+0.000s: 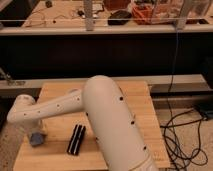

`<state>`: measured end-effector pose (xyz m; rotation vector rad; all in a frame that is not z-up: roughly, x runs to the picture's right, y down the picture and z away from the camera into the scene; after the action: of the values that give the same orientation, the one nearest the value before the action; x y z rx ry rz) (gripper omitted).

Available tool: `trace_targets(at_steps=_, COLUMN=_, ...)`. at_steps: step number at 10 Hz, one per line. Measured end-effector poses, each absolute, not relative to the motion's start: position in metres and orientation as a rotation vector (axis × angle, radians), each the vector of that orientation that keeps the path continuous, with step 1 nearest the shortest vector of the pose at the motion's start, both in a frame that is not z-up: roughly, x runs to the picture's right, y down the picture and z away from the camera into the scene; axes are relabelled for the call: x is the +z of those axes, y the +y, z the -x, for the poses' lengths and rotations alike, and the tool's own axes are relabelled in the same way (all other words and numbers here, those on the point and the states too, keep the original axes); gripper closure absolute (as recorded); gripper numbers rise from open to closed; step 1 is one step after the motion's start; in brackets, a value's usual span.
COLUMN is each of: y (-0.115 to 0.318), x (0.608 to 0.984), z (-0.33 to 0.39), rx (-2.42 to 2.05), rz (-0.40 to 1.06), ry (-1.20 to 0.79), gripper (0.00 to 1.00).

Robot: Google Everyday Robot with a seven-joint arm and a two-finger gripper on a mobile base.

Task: Wipe the white sponge on the table

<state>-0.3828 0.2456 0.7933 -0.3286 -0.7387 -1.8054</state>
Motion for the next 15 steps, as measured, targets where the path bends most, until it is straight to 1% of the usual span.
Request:
trace_targets(at_steps=3, y=0.277, x=0.765, z=0.397, rx=-1.891, rz=0.323, ry=-0.814, gripper=0.52)
trace_targets(at_steps=4, y=0.286, x=0.758, z=0.393, rx=-1.886, rz=0.315, ry=-0.868, gripper=0.52)
trace_targets(at_steps=6, y=0.307, x=0.744, z=0.377, rx=-1.877, rz=0.329, ry=-0.909, gripper=0.52)
trace_targets(at_steps=10, y=0.333, x=0.722, z=0.344, rx=-1.857, rz=0.376, ry=-0.845, gripper=0.52)
trace_targets(at_steps=12, y=0.337, x=0.717, z=0.331, rx=-1.844, rz=0.395, ry=-0.803, gripper=0.52)
trace_targets(at_steps=15, y=0.335, x=0.715, z=0.278, rx=-1.760, rz=0.425, ry=-0.695, gripper=0.52)
